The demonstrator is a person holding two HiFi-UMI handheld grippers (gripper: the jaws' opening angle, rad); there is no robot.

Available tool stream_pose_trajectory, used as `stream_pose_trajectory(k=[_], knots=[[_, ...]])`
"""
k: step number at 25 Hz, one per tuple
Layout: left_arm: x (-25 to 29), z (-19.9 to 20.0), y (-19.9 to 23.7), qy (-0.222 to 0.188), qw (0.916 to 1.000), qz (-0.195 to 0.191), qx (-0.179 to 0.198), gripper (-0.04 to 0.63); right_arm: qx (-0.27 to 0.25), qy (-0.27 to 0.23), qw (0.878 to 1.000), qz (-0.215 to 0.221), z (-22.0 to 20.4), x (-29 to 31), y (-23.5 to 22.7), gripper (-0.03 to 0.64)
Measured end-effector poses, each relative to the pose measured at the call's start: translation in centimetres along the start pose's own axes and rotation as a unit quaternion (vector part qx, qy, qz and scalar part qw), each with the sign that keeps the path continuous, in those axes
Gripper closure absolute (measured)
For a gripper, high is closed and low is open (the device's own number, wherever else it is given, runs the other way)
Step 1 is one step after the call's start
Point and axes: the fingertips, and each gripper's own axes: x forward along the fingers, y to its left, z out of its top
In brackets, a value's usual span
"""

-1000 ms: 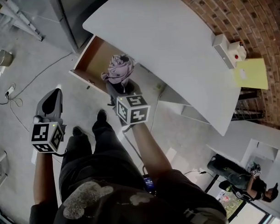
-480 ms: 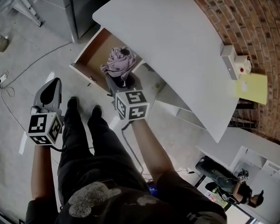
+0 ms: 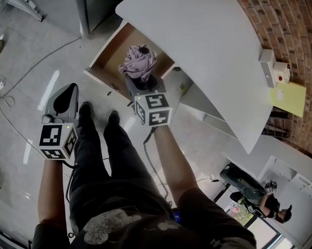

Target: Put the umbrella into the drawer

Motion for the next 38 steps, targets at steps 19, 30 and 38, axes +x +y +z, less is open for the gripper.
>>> stream_pose_trajectory(k=[19,30,38], knots=[[5.4,-3.2,2.4,0.048,0.9966,-0.063,0.021,0.584,0.038,0.09,0.994,-0.038,-5.5,9.0,-2.4,0.378],[7.2,-3.5,3.4,0.056,0.9955,-0.075,0.017,0.584,0.063,0.143,0.987,-0.042,-7.8,12.8,-4.0,0.377],[7.9,-4.1,3.4,0.07,0.9936,-0.086,0.021,0.584,0.062,0.167,0.983,-0.05,-9.4,15.5,-5.5,0.377]])
